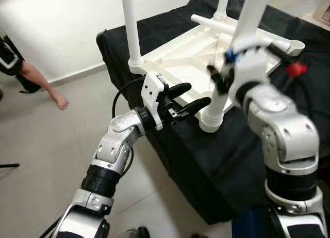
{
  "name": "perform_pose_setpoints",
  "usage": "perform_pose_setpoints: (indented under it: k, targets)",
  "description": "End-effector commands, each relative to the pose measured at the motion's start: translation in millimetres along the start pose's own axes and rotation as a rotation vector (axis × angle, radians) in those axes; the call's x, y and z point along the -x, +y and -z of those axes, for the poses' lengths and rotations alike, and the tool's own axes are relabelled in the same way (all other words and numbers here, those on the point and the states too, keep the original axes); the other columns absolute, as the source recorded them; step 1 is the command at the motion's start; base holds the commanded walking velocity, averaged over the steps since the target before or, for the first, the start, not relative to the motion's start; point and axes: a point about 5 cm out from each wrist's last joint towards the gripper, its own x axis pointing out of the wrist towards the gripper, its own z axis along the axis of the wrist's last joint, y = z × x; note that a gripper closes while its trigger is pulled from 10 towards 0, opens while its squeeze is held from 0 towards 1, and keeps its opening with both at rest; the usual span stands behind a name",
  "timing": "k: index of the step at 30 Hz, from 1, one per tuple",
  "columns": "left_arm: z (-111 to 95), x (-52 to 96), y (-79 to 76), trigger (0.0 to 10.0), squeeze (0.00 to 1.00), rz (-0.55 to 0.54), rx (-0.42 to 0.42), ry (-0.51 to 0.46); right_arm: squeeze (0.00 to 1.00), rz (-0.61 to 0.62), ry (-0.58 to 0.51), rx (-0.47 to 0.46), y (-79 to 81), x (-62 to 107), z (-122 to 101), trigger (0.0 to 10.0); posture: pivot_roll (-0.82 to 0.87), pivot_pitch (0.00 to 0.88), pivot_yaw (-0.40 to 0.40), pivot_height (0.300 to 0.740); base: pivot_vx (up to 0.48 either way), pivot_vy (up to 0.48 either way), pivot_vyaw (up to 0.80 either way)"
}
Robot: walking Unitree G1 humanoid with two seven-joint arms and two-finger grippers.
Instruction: Building children table
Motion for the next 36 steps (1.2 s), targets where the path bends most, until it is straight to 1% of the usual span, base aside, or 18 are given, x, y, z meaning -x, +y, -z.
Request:
perform_pose_setpoints:
  k: [1, 5, 10, 11, 12, 13, 15, 18, 19, 23, 25, 27, 29, 31, 32, 33, 35, 36]
  targets:
    - [4, 1.3, -3.7, 10.0, 0.0, 0.002, 0.015, 0.009, 1.0, 0.037, 0.026, -0.014, -11.3, -0.8, 3, 10.0, -0.12, 0.183, 0.026, 0.74, 0.0, 0.0, 0.0]
    - [3, 0.9, -4.2, 10.0, 0.0, 0.003, 0.015, 0.008, 1.0, 0.026, 0.01, -0.017, -14.0, -1.5, 0, 10.0, -0.13, 0.185, 0.025, 0.74, 0.0, 0.0, 0.0]
    - [3, 1.2, -4.2, 10.0, 0.0, 0.004, 0.014, 0.009, 1.0, -0.005, -0.042, -0.067, -21.5, -3.9, -9, 10.0, -0.12, 0.184, 0.028, 0.74, 0.0, 0.0, 0.0]
    - [3, 1.7, -4.5, 10.0, 0.0, 0.004, 0.014, 0.01, 0.9, -0.056, -0.077, -0.076, -21.8, -3.7, -13, 10.0, -0.12, 0.184, 0.028, 0.74, 0.0, 0.0, 0.0]
    - [3, 1.7, -4.5, 10.0, 0.0, 0.004, 0.014, 0.01, 0.9, -0.056, -0.077, -0.076, -21.8, -3.7, -13, 10.0, -0.12, 0.184, 0.028, 0.74, 0.0, 0.0, 0.0]
    - [4, 2.1, -4.8, 10.0, 0.0, 0.004, 0.014, 0.011, 0.0, -0.106, -0.103, -0.076, -22.1, -2.9, -16, 10.0, -0.12, 0.183, 0.029, 0.74, 0.0, 0.0, 0.0]
    - [4, 3.5, -5.2, 10.0, 0.0, 0.003, 0.014, 0.013, 0.0, -0.191, -0.135, -0.086, -27.0, 1.3, -19, 10.0, -0.11, 0.184, 0.029, 0.74, 0.0, 0.0, 0.0]
    - [4, 4.0, -5.3, 10.0, 0.0, 0.003, 0.014, 0.014, 0.0, -0.219, -0.138, -0.102, -29.0, 3.1, -20, 10.0, -0.11, 0.184, 0.029, 0.74, 0.0, 0.0, 0.0]
    - [4, 5.3, -5.1, 10.0, 0.0, 0.001, 0.014, 0.015, 0.0, -0.236, -0.148, -0.104, -34.4, 5.6, -20, 10.0, -0.11, 0.182, 0.03, 0.74, 0.0, 0.0, 0.0]
    - [4, 6.5, -5.0, 10.0, 0.0, -0.001, 0.015, 0.017, 0.0, -0.257, -0.162, -0.1, -39.3, 8.2, -20, 10.0, -0.12, 0.187, 0.032, 0.74, 0.0, 0.0, 0.0]
    - [5, 8.9, -4.9, 10.0, 0.0, -0.006, 0.016, 0.018, 0.0, -0.29, -0.178, -0.087, -46.5, 12.2, -17, 10.0, -0.11, 0.184, 0.035, 0.74, 0.0, 0.0, 0.0]
    - [4, 10.2, -5.0, 10.0, 0.0, -0.009, 0.017, 0.018, 0.0, -0.329, -0.187, -0.103, -46.7, 13.4, -15, 10.0, -0.12, 0.182, 0.036, 0.74, 0.0, 0.0, 0.0]
    - [5, 15.2, -5.5, 10.0, 0.0, -0.026, 0.022, 0.017, 0.0, -0.479, -0.206, -0.145, -39.5, 14.3, -6, 10.0, -0.11, 0.179, 0.038, 0.74, 0.0, 0.0, 0.0]
    - [5, 16.4, -5.7, 10.0, 0.0, -0.031, 0.023, 0.016, 0.0, -0.518, -0.208, -0.153, -37.3, 14.5, -4, 10.0, -0.11, 0.179, 0.038, 0.74, 0.0, 0.0, 0.0]
    - [4, 18.9, -6.4, 10.0, 0.0, -0.042, 0.027, 0.013, 0.0, -0.569, -0.206, -0.132, -34.7, 14.1, 1, 10.0, -0.1, 0.175, 0.036, 0.74, 0.0, 0.0, 0.0]
    - [4, 18.9, -6.4, 10.0, 0.0, -0.042, 0.027, 0.013, 0.0, -0.569, -0.206, -0.132, -34.7, 14.1, 1, 10.0, -0.1, 0.175, 0.036, 0.74, 0.0, 0.0, 0.0]
    - [3, 30.5, -10.9, 10.0, 0.0, -0.064, 0.047, 0.008, 0.0, -0.668, -0.21, -0.109, -31.1, 11.4, 10, 10.0, -0.08, 0.168, 0.031, 0.74, 0.0, 0.0, 0.0]
    - [3, 30.5, -10.9, 10.0, 0.0, -0.064, 0.047, 0.008, 0.0, -0.668, -0.21, -0.109, -31.1, 11.4, 10, 10.0, -0.08, 0.168, 0.031, 0.74, 0.0, 0.0, 0.0]
